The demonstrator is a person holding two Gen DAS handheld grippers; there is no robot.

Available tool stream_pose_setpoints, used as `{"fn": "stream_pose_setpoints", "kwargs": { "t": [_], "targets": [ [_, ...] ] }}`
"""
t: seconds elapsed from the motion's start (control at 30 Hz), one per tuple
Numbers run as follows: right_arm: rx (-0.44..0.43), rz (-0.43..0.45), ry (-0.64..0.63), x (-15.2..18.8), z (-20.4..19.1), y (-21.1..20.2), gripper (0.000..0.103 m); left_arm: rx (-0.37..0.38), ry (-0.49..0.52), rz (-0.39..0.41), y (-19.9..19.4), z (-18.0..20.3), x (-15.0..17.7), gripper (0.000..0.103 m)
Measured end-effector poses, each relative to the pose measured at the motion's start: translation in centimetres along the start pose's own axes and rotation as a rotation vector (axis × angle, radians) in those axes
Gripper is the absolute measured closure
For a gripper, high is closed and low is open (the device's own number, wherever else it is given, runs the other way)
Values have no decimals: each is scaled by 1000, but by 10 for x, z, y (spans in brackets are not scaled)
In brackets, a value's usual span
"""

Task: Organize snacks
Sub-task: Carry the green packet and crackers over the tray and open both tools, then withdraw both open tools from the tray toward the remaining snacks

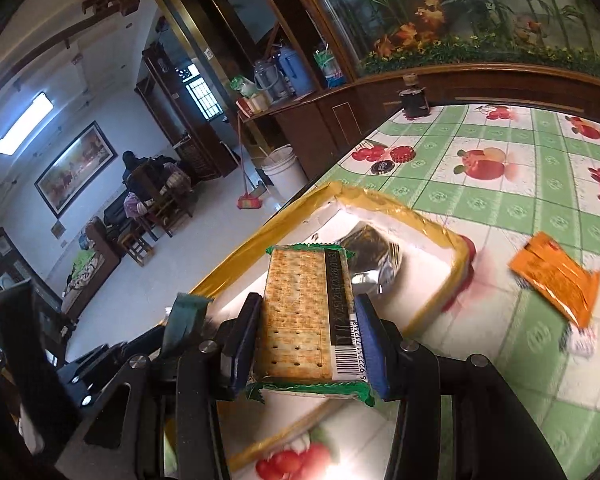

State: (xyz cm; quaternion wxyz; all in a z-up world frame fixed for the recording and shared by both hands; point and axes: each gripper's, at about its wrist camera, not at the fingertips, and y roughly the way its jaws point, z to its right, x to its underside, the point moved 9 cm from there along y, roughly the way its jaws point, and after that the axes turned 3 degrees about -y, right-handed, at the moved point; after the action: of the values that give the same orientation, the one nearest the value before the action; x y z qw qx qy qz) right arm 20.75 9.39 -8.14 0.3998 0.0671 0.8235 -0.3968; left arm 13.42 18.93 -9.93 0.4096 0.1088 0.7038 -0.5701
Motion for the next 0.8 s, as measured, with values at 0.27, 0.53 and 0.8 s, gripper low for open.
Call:
{"fn": "stream_pose_setpoints", "kwargs": {
  "t": [0.27,0.53,0.8],
  "targets": [
    [21,-55,8,1,4,27,41,-27,10,10,5,1,-3,49],
    [11,54,45,-6,11,-30,26,-28,-20,33,-11,-2,-8,29],
    [44,149,85,10,31,-102,18,13,5,95,-46,21,-11,27]
  ]
}}
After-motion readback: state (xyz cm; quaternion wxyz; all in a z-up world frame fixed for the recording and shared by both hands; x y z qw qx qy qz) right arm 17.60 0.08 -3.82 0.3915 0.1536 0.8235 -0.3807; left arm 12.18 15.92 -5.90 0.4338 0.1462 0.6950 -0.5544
